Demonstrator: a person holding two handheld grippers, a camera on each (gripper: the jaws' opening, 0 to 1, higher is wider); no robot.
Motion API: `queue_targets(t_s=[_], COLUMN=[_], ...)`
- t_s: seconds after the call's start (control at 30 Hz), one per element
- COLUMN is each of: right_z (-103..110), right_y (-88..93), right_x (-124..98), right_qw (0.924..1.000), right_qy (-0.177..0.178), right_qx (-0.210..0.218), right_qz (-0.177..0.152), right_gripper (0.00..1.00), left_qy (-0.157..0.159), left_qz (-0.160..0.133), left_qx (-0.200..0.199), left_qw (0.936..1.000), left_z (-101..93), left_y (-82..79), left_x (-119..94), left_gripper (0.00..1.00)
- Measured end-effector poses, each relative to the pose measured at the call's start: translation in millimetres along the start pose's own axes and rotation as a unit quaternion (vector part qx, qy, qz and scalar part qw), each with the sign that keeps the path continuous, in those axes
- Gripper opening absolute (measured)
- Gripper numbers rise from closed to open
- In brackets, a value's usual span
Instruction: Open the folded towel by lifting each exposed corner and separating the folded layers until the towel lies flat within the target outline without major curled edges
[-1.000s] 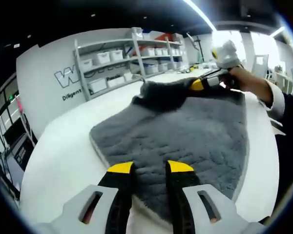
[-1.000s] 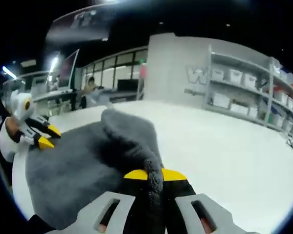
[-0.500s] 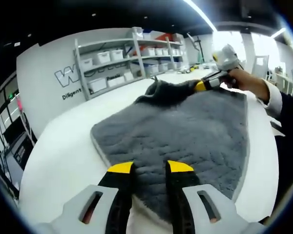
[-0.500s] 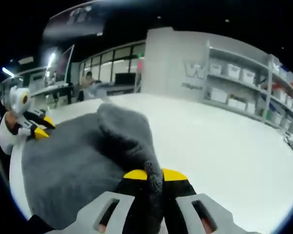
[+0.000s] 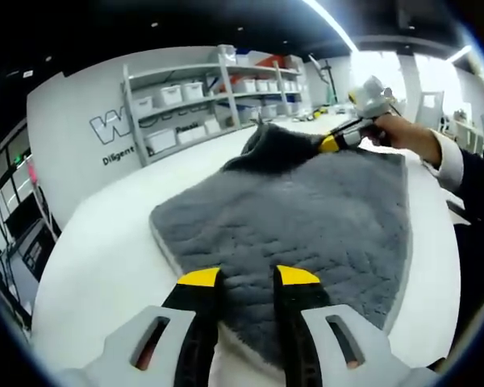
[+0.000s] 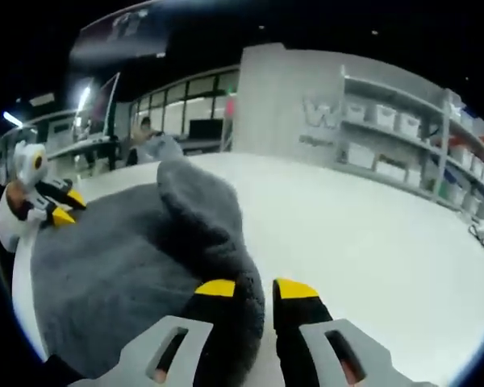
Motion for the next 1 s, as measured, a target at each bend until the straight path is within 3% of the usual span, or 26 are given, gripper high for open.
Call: queue_targets(t_s=[0.5,0.83,1.0], right_z=[-12,-11,-13], right_y=[2.7,1.4,2.2], right_x=[2,1,0], right_qw=[0.9999,0.9995,0.9993], right_qy=[0.011,0.003,-0.003], right_qx=[0.01,-0.025,-0.021], right_qz=[-0.004,-0.018,-0.03], right_gripper=[0.15,0.16,0.17], left_qy=[-0.001,0.0,-0.001], left_qz=[0.001,0.001,0.001], left_qx=[0.003,0.004,0.007], left_qw=[1.0,1.0,1.0], left_z=[-4.9,-2.4,-3.6], left_y=[0.8,0.8,1.0], left_x=[-1,-1,-2], left_gripper=[0.24,0.24,0.24])
Point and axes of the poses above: the point that each gripper's makers call its tool centre point, and the gripper's own axes: x roughly forward along the fingers, z roughly to its left, y roughly out of its underside, the point moved 6 cm from there along -x, roughly backward along the fingers, and after that the axes turned 13 degrees about -z, right-handed, at the moved point
